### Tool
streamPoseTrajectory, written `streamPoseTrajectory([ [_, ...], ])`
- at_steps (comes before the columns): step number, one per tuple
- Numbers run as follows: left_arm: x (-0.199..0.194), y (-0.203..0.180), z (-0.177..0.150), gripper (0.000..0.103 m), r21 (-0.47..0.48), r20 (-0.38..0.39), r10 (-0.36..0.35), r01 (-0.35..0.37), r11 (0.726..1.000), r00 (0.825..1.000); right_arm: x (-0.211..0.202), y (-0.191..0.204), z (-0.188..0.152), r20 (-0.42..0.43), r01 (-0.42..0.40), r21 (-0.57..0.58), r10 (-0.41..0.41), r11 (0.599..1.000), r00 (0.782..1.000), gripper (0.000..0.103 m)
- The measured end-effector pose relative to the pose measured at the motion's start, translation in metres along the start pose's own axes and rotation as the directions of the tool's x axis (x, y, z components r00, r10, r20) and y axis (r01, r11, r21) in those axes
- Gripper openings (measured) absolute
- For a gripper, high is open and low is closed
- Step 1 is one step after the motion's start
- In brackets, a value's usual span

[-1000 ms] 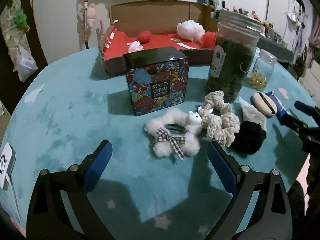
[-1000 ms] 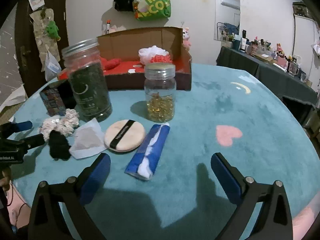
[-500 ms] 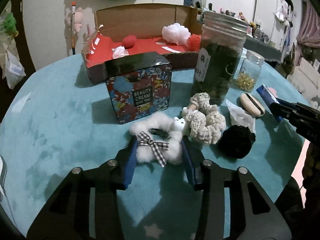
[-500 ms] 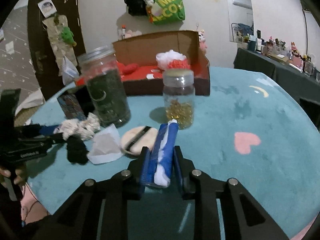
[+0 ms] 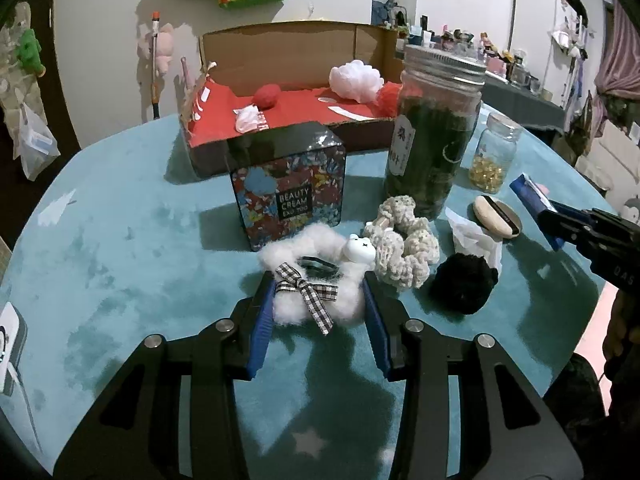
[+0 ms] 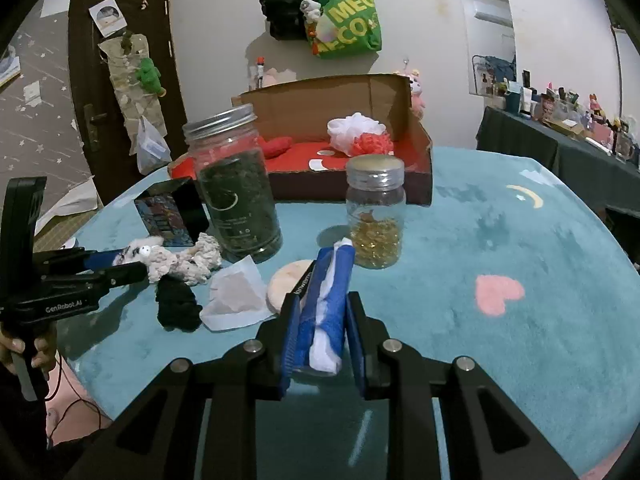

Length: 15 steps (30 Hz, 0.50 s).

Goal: Organize soft objects
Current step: 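Grasp the white fluffy bow scrunchie with the left tool while the right tool grasps the blue tube, then carry the bow scrunchie with the left tool while the right tool carries the blue tube into the box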

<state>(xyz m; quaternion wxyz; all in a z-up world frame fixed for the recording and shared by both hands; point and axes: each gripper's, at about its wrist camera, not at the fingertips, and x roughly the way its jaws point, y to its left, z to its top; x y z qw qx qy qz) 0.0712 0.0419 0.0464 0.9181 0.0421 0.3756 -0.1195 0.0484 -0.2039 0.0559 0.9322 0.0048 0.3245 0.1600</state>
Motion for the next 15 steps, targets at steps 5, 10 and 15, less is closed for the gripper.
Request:
streamPoseTrajectory([
  [5, -0.01, -0.003, 0.006, 0.039, 0.016, 0.013, 0.01, -0.01, 1.0, 1.0, -0.002, 0.004, 0.007, 0.004, 0.005, -0.029, -0.005, 1.0, 1.0, 0.025],
  [10, -0.016, -0.011, 0.023, 0.039, 0.072, 0.02, 0.014, -0.015, 0.997, 1.0, 0.001, 0.011, 0.02, 0.001, 0.02, -0.091, -0.02, 0.996, 1.0, 0.025],
  [15, -0.018, -0.023, 0.04, 0.039, 0.151, 0.009, 0.01, -0.011, 0.988, 1.0, 0.004, 0.018, 0.036, -0.002, 0.041, -0.152, -0.041, 0.987, 0.999, 0.025],
])
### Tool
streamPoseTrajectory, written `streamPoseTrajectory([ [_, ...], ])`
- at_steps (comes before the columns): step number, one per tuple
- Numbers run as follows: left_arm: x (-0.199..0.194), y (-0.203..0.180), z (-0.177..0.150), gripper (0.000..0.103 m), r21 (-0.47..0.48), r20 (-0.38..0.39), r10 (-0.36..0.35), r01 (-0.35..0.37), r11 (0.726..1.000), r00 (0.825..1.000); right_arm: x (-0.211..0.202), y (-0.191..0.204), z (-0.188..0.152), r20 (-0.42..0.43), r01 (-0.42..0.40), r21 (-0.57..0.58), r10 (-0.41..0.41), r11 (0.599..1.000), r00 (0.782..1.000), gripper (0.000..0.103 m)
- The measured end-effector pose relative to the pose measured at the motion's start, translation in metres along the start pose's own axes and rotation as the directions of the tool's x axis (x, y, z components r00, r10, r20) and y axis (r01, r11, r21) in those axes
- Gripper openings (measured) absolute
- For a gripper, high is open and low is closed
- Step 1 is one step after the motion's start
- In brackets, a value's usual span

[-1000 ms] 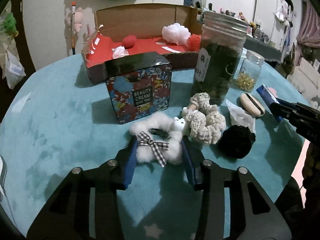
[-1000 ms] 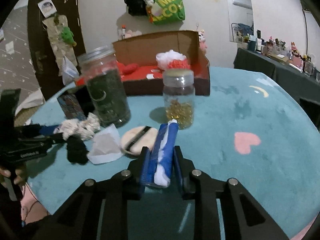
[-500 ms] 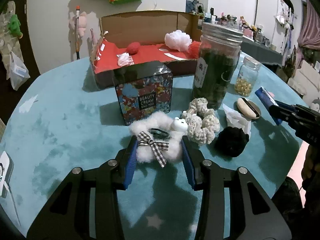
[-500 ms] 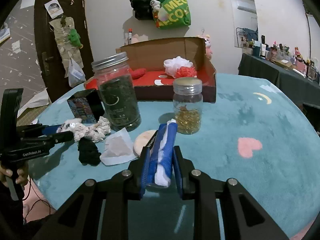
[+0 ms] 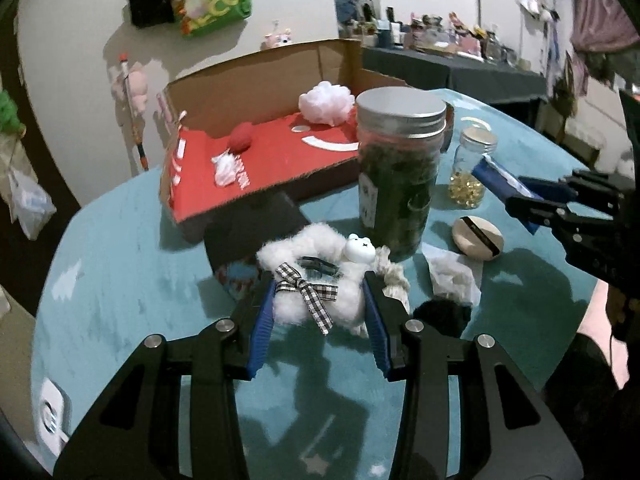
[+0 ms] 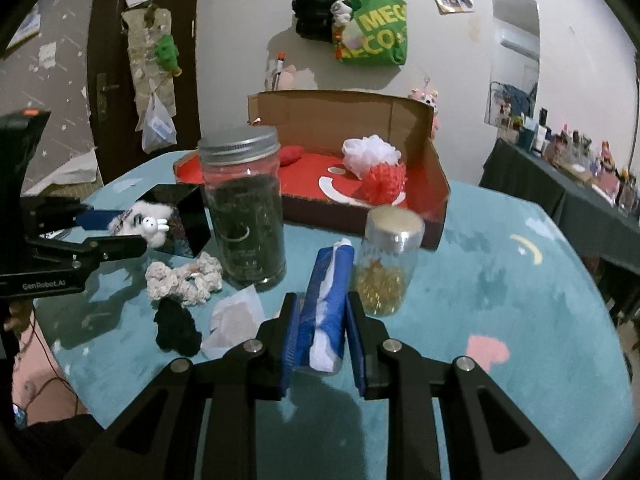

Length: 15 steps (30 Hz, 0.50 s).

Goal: Organize soft objects
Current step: 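Carry the bow scrunchie with the left tool while the right tool carries the blue tube into the box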

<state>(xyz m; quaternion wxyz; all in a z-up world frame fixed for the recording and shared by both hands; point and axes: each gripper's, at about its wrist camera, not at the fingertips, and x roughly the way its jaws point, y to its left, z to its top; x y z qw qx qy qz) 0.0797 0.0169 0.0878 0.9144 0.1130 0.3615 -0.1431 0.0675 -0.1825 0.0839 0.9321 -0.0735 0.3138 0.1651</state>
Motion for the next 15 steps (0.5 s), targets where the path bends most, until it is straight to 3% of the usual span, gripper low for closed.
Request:
streamPoseTrajectory([
  [15, 0.025, -0.016, 0.052, 0.039, 0.231, -0.067, 0.06, -0.043, 0.972, 0.996, 0.017, 0.003, 0.033, -0.043, 0.011, -0.096, -0.015, 0.995, 0.999, 0.025],
])
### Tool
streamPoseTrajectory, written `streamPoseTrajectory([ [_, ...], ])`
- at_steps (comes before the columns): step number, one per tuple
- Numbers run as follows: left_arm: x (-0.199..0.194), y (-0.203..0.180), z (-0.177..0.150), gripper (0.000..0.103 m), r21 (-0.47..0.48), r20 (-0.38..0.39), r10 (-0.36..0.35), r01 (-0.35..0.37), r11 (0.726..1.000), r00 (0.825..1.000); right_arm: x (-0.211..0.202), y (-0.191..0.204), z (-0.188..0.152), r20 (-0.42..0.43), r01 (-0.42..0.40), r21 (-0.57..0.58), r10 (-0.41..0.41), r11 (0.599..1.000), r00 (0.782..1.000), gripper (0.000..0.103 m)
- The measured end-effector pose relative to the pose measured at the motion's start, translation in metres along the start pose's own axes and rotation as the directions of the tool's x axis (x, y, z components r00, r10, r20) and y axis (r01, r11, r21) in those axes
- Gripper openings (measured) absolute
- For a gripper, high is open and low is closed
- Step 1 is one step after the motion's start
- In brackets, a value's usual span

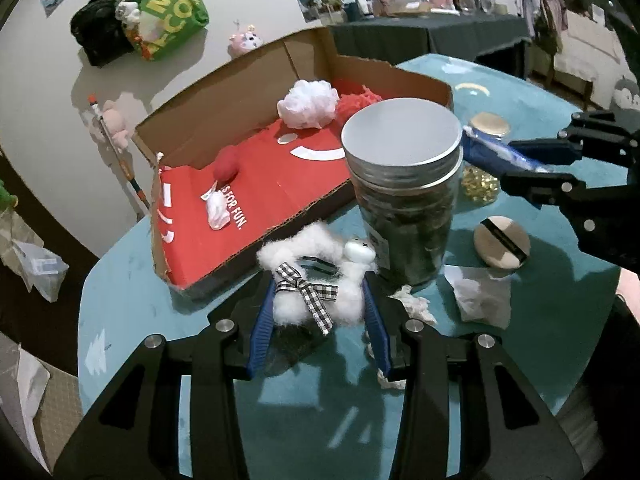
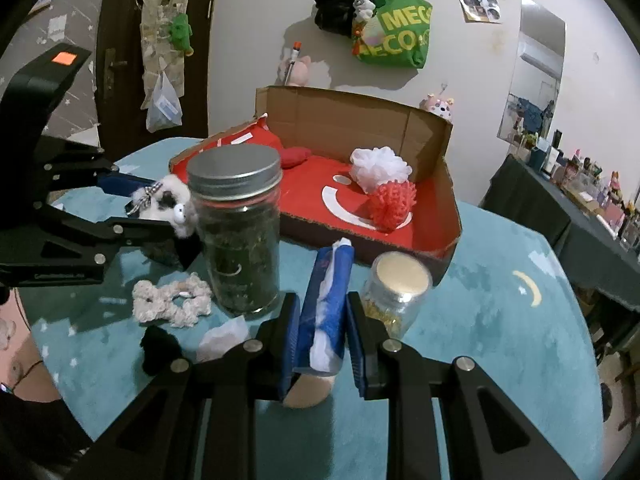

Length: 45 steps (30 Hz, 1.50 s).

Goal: Organize soft objects
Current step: 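Carry the bow scrunchie with the left tool while the right tool carries the blue tube into the box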

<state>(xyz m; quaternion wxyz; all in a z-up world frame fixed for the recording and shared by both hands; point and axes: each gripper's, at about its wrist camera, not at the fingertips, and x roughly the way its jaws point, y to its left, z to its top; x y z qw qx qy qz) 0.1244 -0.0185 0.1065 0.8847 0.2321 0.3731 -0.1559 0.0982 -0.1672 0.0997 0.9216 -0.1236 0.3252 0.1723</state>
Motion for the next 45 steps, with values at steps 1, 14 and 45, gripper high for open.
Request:
streamPoseTrajectory([
  [1, 0.002, 0.001, 0.002, 0.039, 0.005, -0.008, -0.004, 0.004, 1.0, 1.0, 0.001, 0.0, 0.002, -0.002, 0.001, -0.004, -0.001, 1.0, 1.0, 0.025],
  [14, 0.019, 0.026, 0.027, 0.039, 0.008, -0.036, -0.074, 0.075, 0.997, 0.997, 0.018, -0.014, 0.035, -0.021, -0.042, 0.0, 0.042, 0.999, 0.999, 0.025],
  [45, 0.115, 0.106, 0.107, 0.039, -0.128, -0.106, -0.296, 0.282, 0.951, 0.949, 0.154, -0.06, 0.152, -0.29, -0.329, 0.048, 0.328, 0.943, 0.899, 0.025],
])
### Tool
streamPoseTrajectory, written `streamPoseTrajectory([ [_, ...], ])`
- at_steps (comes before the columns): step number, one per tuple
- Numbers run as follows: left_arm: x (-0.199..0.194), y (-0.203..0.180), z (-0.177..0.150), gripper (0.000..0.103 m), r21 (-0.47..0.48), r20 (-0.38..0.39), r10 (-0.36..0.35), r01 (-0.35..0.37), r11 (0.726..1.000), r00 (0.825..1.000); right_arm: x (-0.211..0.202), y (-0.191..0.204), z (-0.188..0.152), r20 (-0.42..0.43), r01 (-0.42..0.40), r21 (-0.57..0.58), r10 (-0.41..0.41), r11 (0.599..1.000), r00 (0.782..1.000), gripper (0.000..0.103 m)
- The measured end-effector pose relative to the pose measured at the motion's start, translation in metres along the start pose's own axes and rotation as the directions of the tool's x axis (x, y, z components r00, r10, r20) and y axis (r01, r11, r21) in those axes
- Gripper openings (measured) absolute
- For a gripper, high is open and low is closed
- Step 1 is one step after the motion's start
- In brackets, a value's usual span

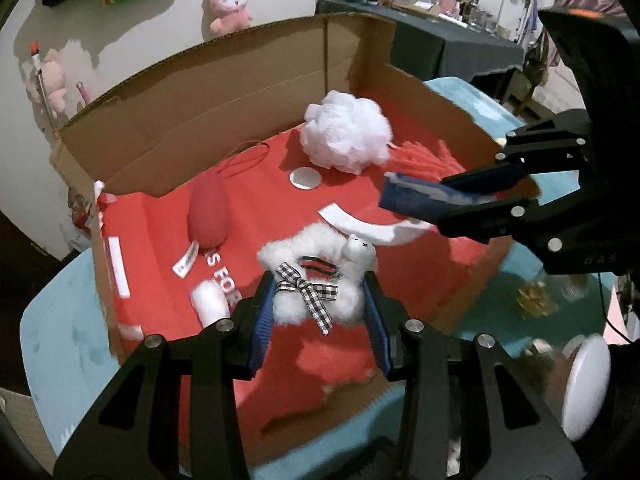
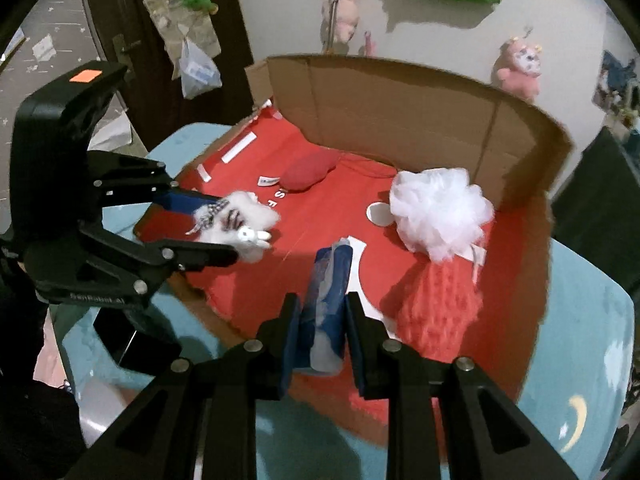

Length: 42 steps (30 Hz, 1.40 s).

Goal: Organize soft objects
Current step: 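Carry the bow scrunchie with the left tool while the right tool carries the blue tube into the box, then open the left tool releasing the bow scrunchie while the right tool releases the blue tube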

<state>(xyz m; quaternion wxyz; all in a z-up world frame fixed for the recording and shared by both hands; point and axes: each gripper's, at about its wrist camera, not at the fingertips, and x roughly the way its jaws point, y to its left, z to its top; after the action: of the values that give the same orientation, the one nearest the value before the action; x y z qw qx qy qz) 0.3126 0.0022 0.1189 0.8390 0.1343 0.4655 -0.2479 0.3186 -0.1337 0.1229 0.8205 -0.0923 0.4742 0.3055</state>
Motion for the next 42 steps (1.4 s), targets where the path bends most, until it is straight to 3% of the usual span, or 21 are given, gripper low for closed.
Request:
streamPoseTrajectory([
  [12, 0.056, 0.024, 0.034, 0.039, 0.021, -0.09, 0.015, -0.013, 1.0, 0.996, 0.07, -0.027, 0.05, -0.135, 0.03, 0.002, -0.03, 1.0, 0.99, 0.025],
  [21, 0.081, 0.034, 0.032, 0.04, 0.029, -0.166, 0.037, -0.033, 0.999, 0.985, 0.093, -0.032, 0.053, -0.202, 0.054, -0.012, -0.056, 0.998, 0.978, 0.025],
  [32, 0.089, 0.036, 0.032, 0.041, 0.028, -0.183, 0.057, -0.053, 0.998, 0.982, 0.101, -0.037, 0.054, -0.228, 0.061, -0.004, -0.06, 0.998, 0.972, 0.026],
  [34, 0.091, 0.039, 0.032, 0.044, 0.032, -0.186, 0.061, -0.056, 0.998, 0.981, 0.104, -0.038, 0.053, -0.237, 0.064, -0.006, -0.064, 0.998, 0.969, 0.026],
  [38, 0.095, 0.04, 0.033, 0.06, 0.033, -0.19, 0.061, -0.056, 0.998, 0.98, 0.108, -0.039, 0.054, -0.242, 0.066, -0.003, -0.064, 0.998, 0.968, 0.026],
  [42, 0.099, 0.037, 0.034, 0.06, 0.039, -0.188, 0.066, -0.059, 0.997, 0.98, 0.108, -0.038, 0.055, -0.244, 0.073, -0.012, -0.074, 0.997, 0.967, 0.029],
])
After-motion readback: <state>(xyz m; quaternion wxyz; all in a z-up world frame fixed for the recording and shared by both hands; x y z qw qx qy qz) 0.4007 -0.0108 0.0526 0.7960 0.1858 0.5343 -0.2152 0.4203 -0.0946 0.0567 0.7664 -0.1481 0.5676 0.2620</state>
